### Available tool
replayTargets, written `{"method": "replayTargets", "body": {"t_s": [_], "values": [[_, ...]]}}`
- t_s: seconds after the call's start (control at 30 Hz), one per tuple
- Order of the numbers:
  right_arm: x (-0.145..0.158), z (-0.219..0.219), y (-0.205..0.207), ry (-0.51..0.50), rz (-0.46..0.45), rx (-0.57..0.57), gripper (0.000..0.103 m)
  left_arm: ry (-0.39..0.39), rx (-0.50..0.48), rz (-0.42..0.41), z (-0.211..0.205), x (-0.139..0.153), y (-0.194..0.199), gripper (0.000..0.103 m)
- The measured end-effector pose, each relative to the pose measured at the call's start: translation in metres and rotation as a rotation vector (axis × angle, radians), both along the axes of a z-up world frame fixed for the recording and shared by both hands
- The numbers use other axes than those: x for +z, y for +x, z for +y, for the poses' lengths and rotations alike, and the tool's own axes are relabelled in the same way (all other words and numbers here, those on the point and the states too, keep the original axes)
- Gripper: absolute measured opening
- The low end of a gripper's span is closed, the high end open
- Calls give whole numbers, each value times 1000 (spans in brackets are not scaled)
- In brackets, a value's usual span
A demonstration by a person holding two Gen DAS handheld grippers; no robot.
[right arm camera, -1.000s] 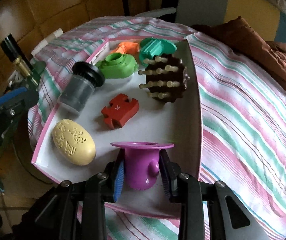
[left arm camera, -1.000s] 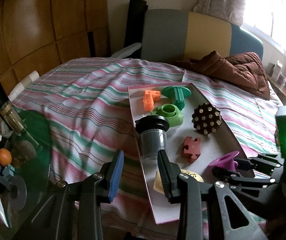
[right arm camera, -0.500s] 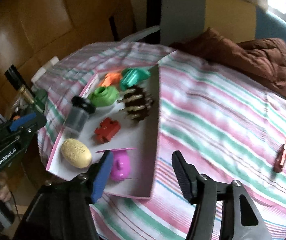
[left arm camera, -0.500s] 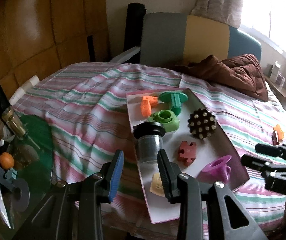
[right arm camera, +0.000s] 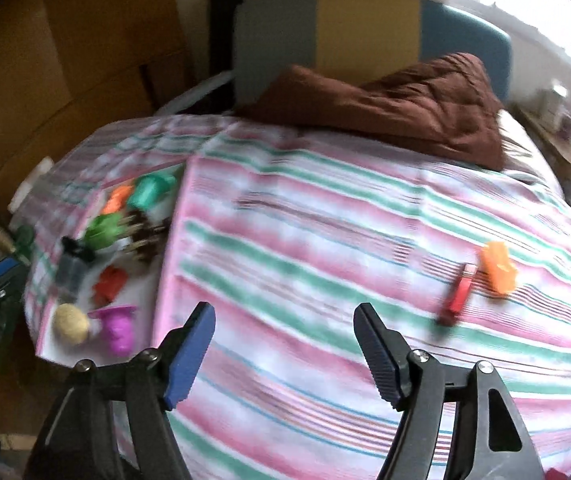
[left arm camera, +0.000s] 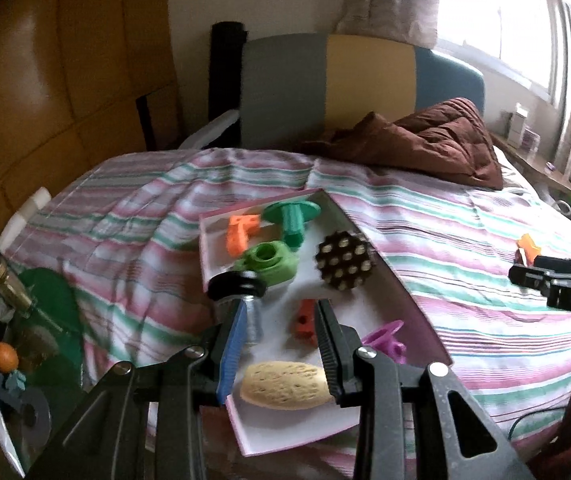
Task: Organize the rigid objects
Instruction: 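Move both tools to the red canister and grasp it with the left tool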
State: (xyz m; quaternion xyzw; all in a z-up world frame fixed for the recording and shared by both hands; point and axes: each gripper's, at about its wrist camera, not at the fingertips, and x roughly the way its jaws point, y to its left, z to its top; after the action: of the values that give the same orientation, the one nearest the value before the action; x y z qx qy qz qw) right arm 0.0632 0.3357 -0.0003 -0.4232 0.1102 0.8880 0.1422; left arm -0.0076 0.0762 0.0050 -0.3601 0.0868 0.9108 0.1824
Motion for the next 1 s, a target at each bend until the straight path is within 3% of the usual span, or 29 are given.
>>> {"method": "replayTargets", "body": {"t_s": [0.4, 0.63, 0.8, 1.0], "values": [[7, 123, 54, 41, -6, -310, 73, -26, -155, 12, 68, 11, 11, 35], [-1, 184, 97, 23, 54, -534, 73, -63, -257, 10, 117, 8, 21, 35], [-8, 212, 125, -65, 91, -701, 73, -78, -319, -66, 159, -8, 20, 35], [-9, 223, 137, -143, 123, -749, 76, -82, -383, -188, 205, -35, 20, 35]]}}
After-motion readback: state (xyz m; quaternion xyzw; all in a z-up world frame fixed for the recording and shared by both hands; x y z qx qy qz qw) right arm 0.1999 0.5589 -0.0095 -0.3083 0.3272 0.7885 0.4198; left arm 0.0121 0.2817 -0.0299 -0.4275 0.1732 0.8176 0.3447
